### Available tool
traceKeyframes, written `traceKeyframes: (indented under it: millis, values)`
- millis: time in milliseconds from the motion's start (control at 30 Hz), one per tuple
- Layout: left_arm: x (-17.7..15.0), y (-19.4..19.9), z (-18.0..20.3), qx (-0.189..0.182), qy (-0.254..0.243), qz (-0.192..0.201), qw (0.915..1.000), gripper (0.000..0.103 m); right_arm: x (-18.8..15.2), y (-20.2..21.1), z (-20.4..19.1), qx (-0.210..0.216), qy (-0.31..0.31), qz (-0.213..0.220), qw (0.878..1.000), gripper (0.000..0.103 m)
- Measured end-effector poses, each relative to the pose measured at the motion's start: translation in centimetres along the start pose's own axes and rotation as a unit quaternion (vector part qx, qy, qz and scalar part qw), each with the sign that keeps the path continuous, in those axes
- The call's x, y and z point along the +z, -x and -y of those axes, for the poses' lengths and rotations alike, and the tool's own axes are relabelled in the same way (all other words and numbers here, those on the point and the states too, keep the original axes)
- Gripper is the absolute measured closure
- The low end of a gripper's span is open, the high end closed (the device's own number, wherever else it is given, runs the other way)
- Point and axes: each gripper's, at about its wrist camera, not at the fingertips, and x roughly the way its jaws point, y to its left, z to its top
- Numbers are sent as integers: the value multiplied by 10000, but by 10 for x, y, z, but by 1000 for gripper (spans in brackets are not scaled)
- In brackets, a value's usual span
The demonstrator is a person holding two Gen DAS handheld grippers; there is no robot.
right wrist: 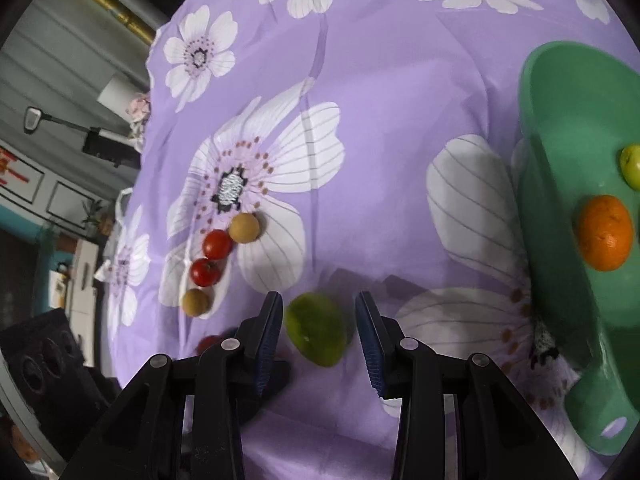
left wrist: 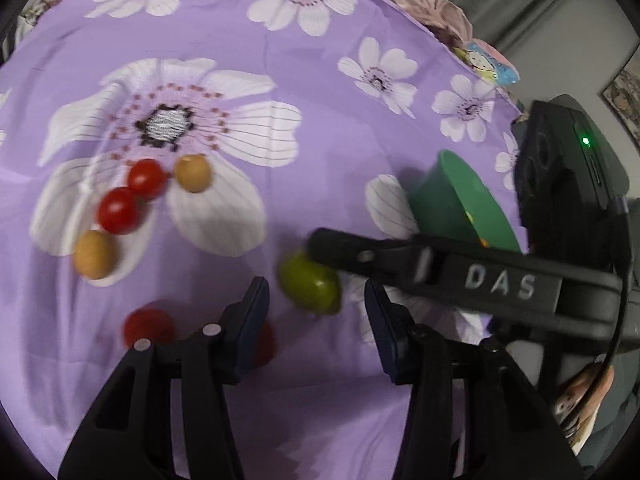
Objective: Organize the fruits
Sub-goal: 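Close the right tool's fingers around the green lime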
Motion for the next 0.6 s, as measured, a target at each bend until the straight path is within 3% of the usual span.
traceKeyframes:
  millis: [167, 600]
  values:
    - [0, -11, -2, 43, 85, -90, 9999, 64, 0, -7, -2, -126, 87, -39, 9999, 62]
    - [-1, -16, -3, 76, 27, -78, 9999, 68, -1, -20, 0, -104, 6, -246, 9996, 62]
